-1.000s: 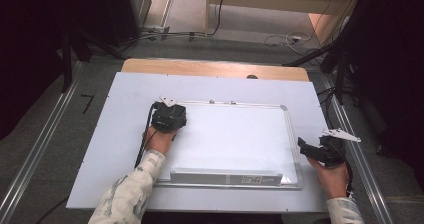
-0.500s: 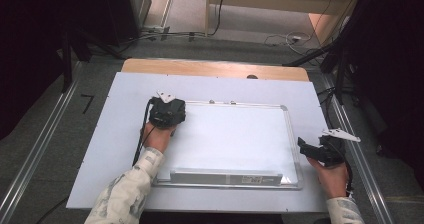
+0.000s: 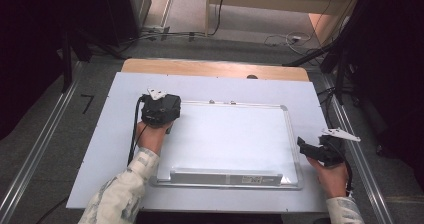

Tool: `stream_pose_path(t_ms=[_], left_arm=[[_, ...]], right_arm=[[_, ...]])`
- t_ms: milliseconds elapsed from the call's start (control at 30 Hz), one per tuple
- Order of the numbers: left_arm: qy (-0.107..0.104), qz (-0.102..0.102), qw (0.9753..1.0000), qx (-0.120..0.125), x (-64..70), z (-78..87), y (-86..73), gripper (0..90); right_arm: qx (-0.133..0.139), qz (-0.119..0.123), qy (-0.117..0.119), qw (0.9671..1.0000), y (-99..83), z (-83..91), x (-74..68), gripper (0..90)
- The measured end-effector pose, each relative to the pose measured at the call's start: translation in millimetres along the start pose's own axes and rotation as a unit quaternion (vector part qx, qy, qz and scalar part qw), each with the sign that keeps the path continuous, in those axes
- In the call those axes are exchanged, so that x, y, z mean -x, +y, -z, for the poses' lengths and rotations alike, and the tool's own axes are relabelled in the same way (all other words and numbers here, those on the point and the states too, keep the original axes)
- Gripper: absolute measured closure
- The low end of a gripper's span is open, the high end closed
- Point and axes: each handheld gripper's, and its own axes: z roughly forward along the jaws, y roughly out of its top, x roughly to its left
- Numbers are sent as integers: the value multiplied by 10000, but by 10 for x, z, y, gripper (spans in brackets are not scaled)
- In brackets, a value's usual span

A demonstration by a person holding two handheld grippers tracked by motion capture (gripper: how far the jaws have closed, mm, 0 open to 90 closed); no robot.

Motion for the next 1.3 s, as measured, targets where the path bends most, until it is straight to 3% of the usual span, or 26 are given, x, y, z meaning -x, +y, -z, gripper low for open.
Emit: stream_pose_path(t_ms=[267, 600, 1067, 1300], left_arm=[[56, 64, 10000, 50, -54, 53, -3, 408], [159, 200, 9997, 17, -62, 0, -4, 408], [312, 318, 9989, -123, -6, -279, -37, 406], [448, 160, 9986, -231, 74, -415, -48, 406]], right_arm=[[-2, 16, 17, 10000, 4, -3, -10, 105], [-16, 2, 13, 10000, 8, -12, -10, 105], [-23, 13, 26, 10000, 17, -26, -21, 105], [-24, 14, 34, 10000, 17, -29, -21, 105]])
